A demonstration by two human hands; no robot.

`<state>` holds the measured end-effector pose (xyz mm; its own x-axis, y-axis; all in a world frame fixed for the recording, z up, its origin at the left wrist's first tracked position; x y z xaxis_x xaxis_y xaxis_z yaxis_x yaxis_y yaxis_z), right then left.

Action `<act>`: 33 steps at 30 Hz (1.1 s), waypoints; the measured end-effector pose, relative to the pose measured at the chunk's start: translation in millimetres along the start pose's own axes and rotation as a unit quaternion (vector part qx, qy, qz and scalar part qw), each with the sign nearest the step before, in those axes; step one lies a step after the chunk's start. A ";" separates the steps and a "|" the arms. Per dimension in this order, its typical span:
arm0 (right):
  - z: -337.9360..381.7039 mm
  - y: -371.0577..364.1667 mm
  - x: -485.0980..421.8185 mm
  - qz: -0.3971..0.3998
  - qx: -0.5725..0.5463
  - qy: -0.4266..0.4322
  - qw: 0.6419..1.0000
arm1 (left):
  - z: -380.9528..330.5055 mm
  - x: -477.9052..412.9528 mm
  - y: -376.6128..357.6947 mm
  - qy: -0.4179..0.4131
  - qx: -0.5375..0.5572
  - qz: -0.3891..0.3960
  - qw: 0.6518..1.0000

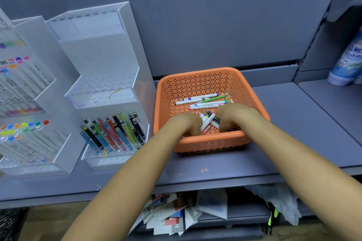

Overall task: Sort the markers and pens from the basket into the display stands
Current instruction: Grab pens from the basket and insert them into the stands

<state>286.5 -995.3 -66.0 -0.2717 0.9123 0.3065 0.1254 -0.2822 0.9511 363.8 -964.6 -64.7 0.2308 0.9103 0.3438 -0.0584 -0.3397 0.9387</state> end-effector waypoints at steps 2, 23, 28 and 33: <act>-0.5 0.9 0.4 -0.003 -0.004 -0.006 1.000 | -0.1 0.2 -0.5 0.001 0.000 -0.001 1.000; -11.6 13.2 0.9 -0.095 -0.055 -0.050 0.993 | 41.2 0.6 15.8 0.137 0.305 -0.145 0.931; -20.8 28.7 3.5 -0.170 -0.112 -0.084 0.975 | 42.0 0.7 20.5 0.144 0.391 -0.184 0.890; -21.1 41.3 5.9 -0.209 -0.207 -0.080 0.952 | 47.0 2.4 30.4 0.146 0.545 -0.229 0.793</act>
<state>270.0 -1007.8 -24.1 -0.0620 0.9949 -0.0795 -0.3585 0.0521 0.9321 408.3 -983.9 -36.5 -0.2598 0.9590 0.1133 0.8776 0.1855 0.4419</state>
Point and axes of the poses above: each hand's wrist, its own x-axis away from the middle knuckle, its own y-axis out of the back of the hand, z = x × y, the point moved 9 cm from there along -x, towards the middle knuckle, and after that the axes turned 12 degrees about -z, right-handed, at the moved point
